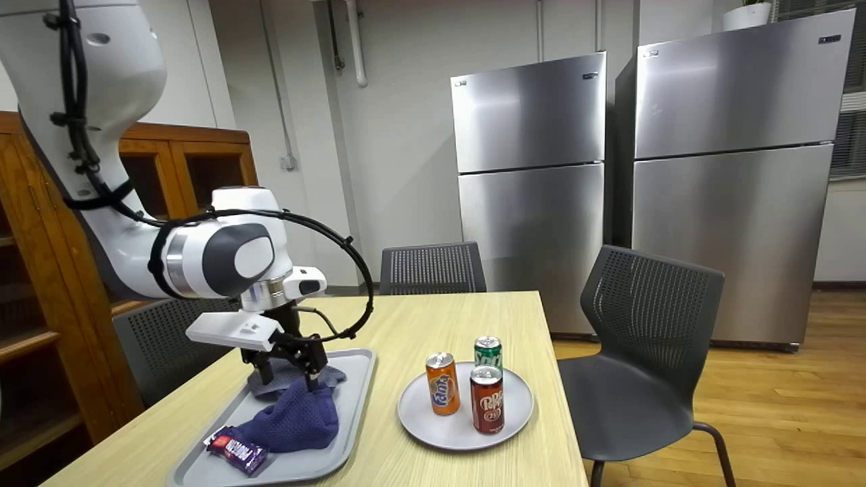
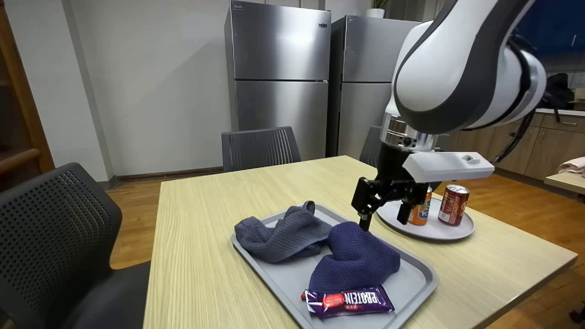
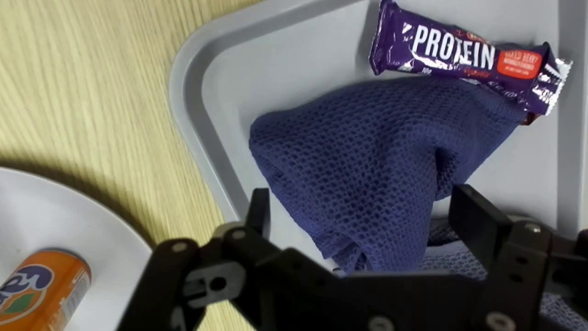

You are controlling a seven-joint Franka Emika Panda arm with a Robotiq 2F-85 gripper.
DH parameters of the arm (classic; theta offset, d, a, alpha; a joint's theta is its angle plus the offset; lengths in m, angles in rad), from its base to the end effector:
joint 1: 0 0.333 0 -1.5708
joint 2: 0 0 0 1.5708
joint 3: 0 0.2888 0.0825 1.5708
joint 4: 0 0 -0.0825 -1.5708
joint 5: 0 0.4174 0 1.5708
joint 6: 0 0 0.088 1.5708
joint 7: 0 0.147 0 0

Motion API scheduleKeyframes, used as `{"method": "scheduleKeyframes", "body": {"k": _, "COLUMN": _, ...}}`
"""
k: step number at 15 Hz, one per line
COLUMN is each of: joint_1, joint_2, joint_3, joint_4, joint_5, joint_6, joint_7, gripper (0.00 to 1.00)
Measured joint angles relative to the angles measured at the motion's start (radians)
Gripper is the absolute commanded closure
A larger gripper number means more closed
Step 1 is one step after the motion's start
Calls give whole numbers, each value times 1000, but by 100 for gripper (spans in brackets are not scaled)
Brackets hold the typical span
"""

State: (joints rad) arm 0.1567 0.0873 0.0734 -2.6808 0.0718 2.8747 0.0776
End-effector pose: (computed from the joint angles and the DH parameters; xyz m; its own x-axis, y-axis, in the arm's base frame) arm 0.4284 0.0983 0.1182 0.9914 0.0810 0.1024 0.0855 -0.9955 -0.0406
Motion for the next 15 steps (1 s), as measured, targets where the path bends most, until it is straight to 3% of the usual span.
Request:
{"method": "scheduleKeyframes", "body": {"k": 5, "joint_1": 6, "joint_2": 118, "joint_3": 0, "joint_4": 63, "joint_5": -13, "joint_6": 63, "joint_7": 117, "gripper": 0}}
{"method": "scheduleKeyframes", "body": {"k": 15, "joint_1": 74, "joint_2": 268, "joint_3": -18, "joint_4": 181, "joint_5": -8, "joint_6": 65, "joint_7": 210, "gripper": 0}}
